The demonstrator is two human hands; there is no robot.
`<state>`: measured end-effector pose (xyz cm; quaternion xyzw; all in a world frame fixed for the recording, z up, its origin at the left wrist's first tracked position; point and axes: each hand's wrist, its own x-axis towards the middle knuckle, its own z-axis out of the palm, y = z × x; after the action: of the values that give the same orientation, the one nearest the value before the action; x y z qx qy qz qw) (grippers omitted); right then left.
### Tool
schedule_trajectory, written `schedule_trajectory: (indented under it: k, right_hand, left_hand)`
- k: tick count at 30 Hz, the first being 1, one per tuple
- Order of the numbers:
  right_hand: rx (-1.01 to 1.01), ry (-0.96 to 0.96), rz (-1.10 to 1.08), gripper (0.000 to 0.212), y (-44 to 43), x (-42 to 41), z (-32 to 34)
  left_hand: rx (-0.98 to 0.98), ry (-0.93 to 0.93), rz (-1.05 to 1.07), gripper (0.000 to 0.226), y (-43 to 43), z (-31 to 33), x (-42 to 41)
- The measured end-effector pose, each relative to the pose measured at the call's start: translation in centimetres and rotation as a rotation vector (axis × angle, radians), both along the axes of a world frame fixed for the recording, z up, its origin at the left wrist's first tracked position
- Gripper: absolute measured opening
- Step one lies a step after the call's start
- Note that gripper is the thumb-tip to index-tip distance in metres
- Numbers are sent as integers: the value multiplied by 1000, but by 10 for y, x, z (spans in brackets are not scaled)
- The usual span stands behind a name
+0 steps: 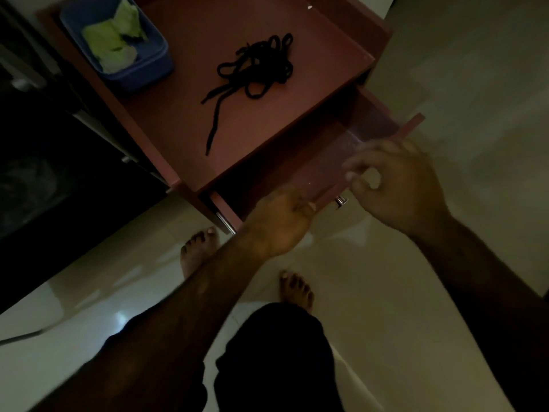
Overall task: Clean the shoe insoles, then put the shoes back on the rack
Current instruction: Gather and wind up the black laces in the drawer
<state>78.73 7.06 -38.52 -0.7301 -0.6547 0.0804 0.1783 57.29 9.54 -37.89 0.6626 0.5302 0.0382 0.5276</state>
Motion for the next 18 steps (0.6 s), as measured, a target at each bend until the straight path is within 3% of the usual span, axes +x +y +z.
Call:
schedule_trajectory:
  k: [2, 4, 7, 9, 13, 18]
  right_hand:
    - [-124, -127, 130, 37, 22, -11, 2]
    - [-345, -251, 207, 40, 41, -18, -5]
    - [-565, -349, 180, 59, 46, -23, -19]
    - [-565, -389, 158, 72, 42, -25, -23]
    - [-559, -425, 154, 73, 42, -27, -24]
    - [-542, -447, 173, 90, 40, -26, -30]
  left_hand:
    - [-109, 8, -102, 42, 1, -4, 7]
    - [-215, -4, -75, 49, -3, -13, 17]
    - [-196, 81, -23, 52, -7, -25, 22]
    - [-178, 113, -21, 52, -8, -29, 23]
    - [-144, 127, -48, 52, -9, -34, 22]
    - [-118, 163, -89, 53, -8, -37, 22]
